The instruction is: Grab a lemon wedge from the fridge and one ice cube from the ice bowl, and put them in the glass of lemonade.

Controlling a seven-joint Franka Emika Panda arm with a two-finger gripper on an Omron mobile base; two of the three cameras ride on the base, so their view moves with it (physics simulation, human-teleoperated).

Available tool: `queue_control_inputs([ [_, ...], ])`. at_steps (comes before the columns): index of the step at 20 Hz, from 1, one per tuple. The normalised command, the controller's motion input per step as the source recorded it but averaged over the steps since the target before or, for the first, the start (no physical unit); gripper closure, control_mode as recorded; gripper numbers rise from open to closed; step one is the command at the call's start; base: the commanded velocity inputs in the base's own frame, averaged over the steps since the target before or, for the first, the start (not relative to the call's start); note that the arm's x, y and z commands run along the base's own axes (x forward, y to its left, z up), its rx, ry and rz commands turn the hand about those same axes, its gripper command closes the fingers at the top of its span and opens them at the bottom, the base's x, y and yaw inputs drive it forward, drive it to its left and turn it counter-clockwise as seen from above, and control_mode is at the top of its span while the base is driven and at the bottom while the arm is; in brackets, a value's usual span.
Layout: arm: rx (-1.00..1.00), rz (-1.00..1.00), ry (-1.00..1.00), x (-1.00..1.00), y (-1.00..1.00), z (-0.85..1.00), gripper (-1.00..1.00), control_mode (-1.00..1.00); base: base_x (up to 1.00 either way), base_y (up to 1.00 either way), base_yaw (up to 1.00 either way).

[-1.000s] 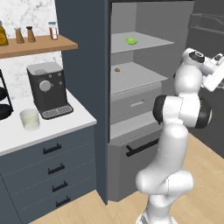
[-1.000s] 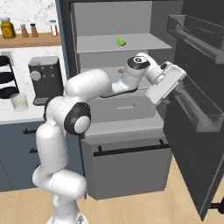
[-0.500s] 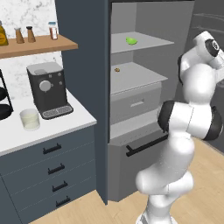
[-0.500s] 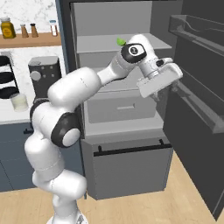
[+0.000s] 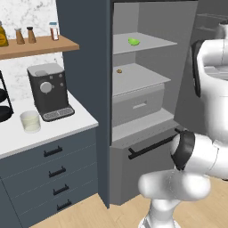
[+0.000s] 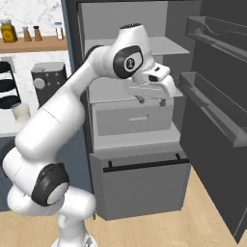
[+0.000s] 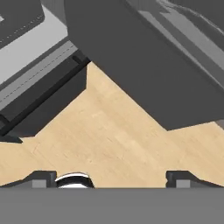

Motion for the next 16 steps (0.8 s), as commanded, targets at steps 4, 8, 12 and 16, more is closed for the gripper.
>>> queue_control_inputs([
  [4, 0.15, 0.25, -0.26, -0.50, 1.00, 0.00, -1.00, -1.00, 0.00, 0.00, 0.00],
  [8, 0.04, 0.29, -0.02, -0.76, 0.99, 0.00, -1.00, -1.00, 0.00, 0.00, 0.00],
  [12, -0.01, 0.18, 0.00, -0.89, 1.00, 0.00, -1.00, -1.00, 0.00, 0.00, 0.00],
  [16, -0.02, 0.06, -0.01, -0.93, 0.85, 0.19, -1.00, -1.00, 0.00, 0.00, 0.00],
])
